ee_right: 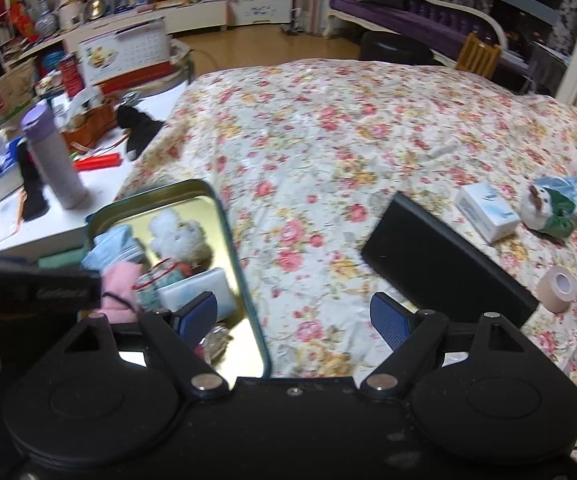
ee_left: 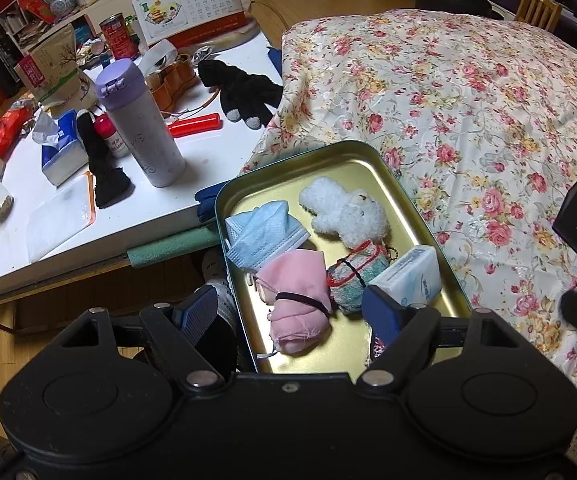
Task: Organize soft objects
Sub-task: 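Move both tools back over the bed toward the tape roll and snowman plush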
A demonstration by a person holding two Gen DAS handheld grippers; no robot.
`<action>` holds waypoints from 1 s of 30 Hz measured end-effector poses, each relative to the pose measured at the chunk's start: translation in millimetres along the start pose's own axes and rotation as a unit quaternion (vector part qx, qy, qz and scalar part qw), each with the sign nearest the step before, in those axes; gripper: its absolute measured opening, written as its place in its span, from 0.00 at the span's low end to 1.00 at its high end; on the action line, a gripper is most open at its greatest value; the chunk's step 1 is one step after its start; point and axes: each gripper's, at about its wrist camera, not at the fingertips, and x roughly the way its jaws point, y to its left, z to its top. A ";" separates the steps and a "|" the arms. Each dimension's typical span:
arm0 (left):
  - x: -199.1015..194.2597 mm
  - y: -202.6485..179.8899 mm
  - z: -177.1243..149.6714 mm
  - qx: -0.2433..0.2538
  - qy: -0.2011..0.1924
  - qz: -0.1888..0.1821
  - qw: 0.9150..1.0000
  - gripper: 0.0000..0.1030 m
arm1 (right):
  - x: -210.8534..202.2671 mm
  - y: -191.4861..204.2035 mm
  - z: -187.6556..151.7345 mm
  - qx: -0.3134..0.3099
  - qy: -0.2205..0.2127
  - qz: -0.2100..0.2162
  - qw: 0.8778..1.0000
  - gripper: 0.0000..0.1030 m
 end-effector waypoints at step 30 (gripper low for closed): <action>-19.5 -83.4 20.5 0.083 -0.022 -0.023 0.996 0.74 | 24.8 -219.9 24.8 0.188 -0.021 -0.182 0.965 0.80</action>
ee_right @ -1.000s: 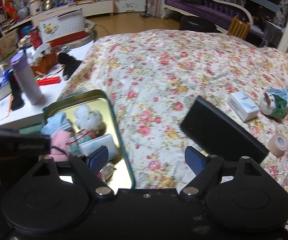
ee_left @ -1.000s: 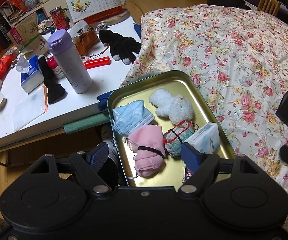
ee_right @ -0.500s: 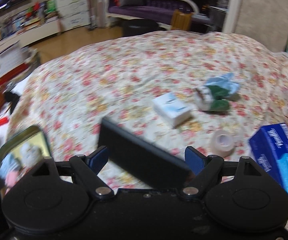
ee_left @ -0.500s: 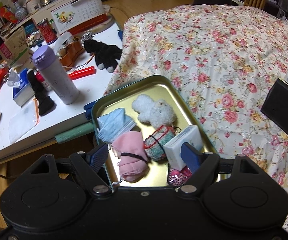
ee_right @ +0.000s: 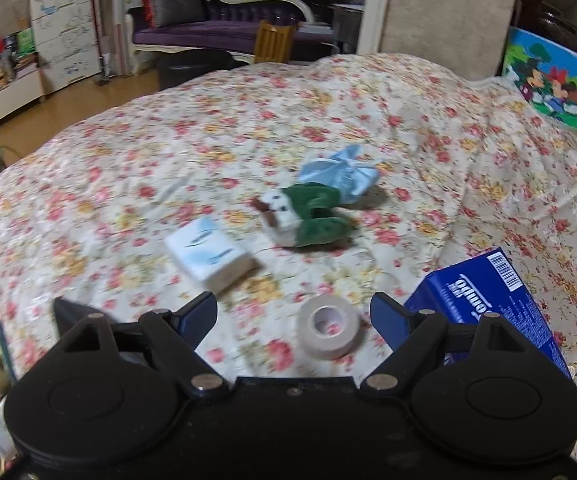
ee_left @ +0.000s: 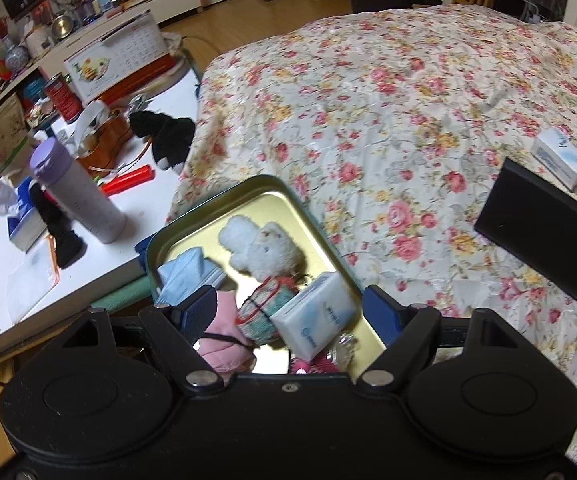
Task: Organize soft objects
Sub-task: 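Move both tools back over the bed toward the tape roll and snowman plush, then grasp the beige tape roll with the right tool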
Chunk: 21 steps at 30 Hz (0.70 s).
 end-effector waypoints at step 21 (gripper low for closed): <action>1.1 -73.4 43.7 0.054 -0.013 -0.022 0.998 0.74 | 93.9 -21.4 -4.4 0.002 0.089 -0.005 0.996 0.54</action>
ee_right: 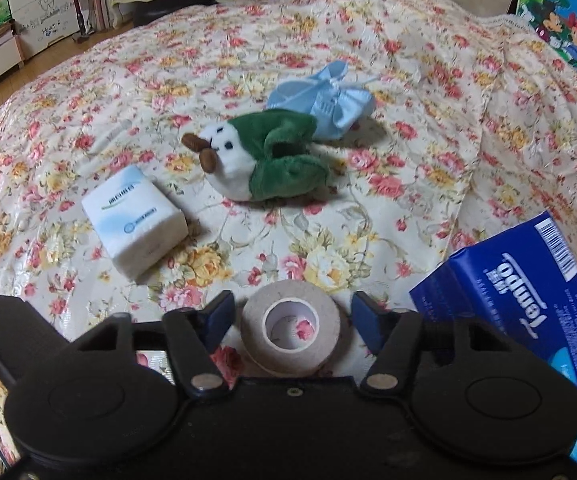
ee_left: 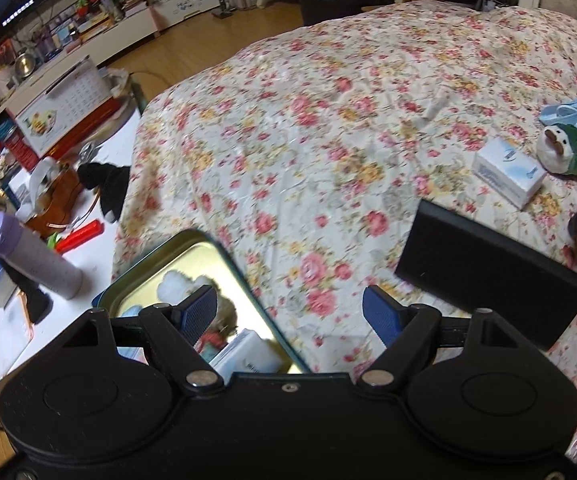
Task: Organize soft objects
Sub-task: 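Grasp the beige tape roll with the right tool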
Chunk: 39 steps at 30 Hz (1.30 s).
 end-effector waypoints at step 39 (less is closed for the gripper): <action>50.3 -185.9 129.8 0.116 -0.017 -0.113 0.987 0.79 | -14.0 -24.4 -4.9 0.048 -0.110 0.036 0.992 0.46</action>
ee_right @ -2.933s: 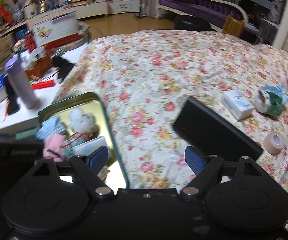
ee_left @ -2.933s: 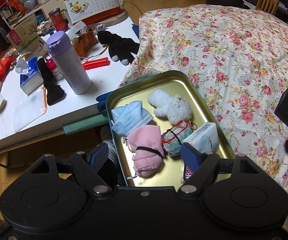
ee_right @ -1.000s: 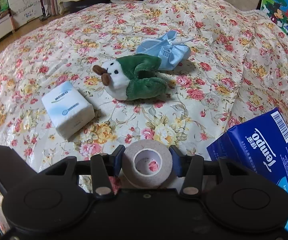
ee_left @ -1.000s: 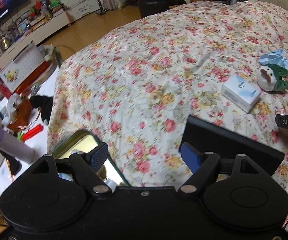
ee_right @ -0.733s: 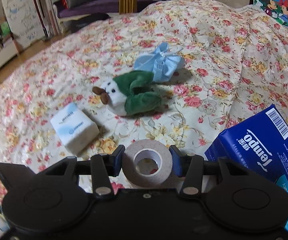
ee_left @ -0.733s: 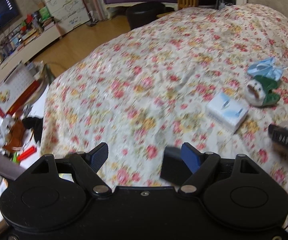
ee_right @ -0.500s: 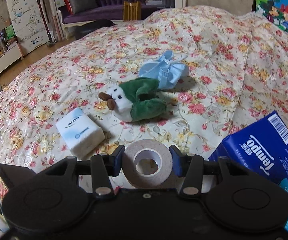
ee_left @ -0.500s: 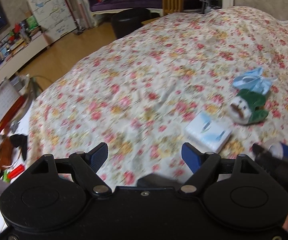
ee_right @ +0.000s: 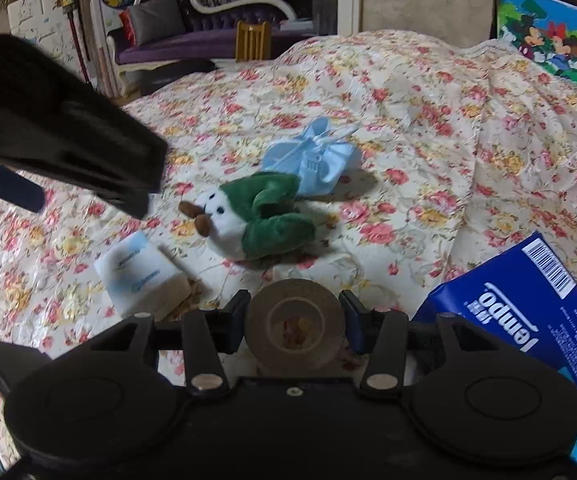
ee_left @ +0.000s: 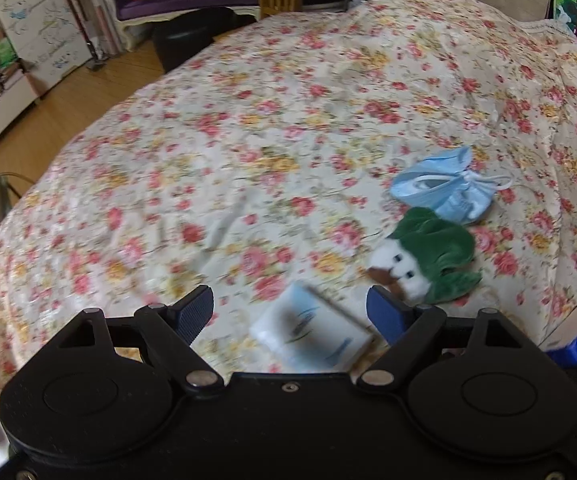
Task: Organize soft objects
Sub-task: 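Grasp the beige tape roll with the right tool, then grasp the snowman plush with green hat with the left tool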
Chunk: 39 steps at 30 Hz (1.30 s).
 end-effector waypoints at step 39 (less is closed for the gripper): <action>41.1 -51.1 27.0 0.053 0.010 -0.045 0.998 0.93 | -9.7 -11.1 -4.6 0.039 -0.042 0.028 0.998 0.46</action>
